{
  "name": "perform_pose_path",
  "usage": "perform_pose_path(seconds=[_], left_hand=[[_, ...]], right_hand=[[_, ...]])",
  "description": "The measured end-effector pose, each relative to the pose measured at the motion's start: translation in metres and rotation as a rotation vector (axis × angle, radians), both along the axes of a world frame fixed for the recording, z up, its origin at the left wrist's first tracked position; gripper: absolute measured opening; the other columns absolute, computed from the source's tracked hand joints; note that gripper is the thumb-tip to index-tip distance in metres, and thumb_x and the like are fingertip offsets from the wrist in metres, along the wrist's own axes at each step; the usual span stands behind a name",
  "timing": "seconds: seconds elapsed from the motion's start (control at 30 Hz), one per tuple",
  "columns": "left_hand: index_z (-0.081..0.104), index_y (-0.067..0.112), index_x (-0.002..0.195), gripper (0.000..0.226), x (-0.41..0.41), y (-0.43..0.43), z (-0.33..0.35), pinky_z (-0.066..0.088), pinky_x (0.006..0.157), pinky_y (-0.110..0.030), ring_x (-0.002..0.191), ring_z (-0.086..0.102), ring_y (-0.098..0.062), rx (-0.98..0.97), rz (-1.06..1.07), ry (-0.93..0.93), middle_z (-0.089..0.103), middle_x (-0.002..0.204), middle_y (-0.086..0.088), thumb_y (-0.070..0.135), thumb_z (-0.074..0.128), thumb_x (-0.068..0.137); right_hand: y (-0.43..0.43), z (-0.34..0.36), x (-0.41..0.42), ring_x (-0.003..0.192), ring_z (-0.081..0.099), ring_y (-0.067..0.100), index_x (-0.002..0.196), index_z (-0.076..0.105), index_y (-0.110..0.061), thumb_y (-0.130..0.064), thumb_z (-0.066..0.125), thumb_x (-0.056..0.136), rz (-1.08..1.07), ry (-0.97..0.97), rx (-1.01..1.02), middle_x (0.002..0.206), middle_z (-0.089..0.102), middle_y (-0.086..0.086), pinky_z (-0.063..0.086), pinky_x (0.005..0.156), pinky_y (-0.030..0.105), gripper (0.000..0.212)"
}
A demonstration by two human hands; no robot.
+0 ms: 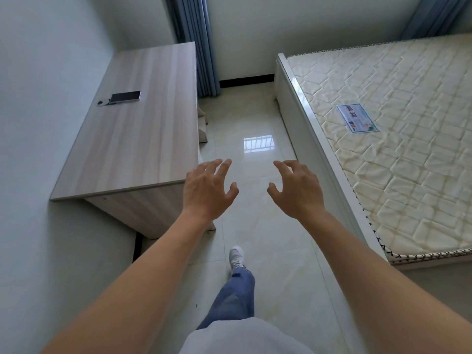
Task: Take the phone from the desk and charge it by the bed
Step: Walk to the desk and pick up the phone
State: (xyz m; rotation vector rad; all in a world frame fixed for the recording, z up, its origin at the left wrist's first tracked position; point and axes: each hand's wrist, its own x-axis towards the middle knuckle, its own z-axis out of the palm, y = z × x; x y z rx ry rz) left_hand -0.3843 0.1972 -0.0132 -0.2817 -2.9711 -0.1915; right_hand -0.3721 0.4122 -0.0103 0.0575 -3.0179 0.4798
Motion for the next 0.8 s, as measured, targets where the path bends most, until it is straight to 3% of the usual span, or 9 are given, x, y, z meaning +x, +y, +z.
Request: perform_pose_path(seconds=[0.47, 0.8], left_hand=[[0.05, 0.024, 0.143, 0.061, -0.26, 0.006, 0.005, 0.048, 0.103, -0.048, 0.126, 0.057, -0.026, 0.075, -0.026, 0.03, 0.061, 0.14, -0.004, 0.051, 0.047, 0.089], [0.053, 0.022, 0.141, 0.06, -0.391, 0.009, -0.008, 0.05, 0.099, -0.047, 0.122, 0.059, -0.027, 0.108, -0.023, 0.009, 0.062, 0.138, -0.005, 0.049, 0.05, 0.088]], right_hand=[[-0.007, 0.006, -0.253, 0.122, 0.054, 0.029, 0.138, 0.049, -0.017, -0.04, 0.058, 0.087, -0.04, 0.039, -0.011, 0.136, 0.056, 0.009, 0.043, 0.1, 0.044, 0.057], [-0.002, -0.01, -0.386, 0.122, 0.053, 0.029, 0.139, 0.048, -0.019, -0.042, 0.056, 0.086, -0.04, -0.003, 0.011, 0.135, 0.057, 0.008, 0.044, 0.1, 0.044, 0.058]])
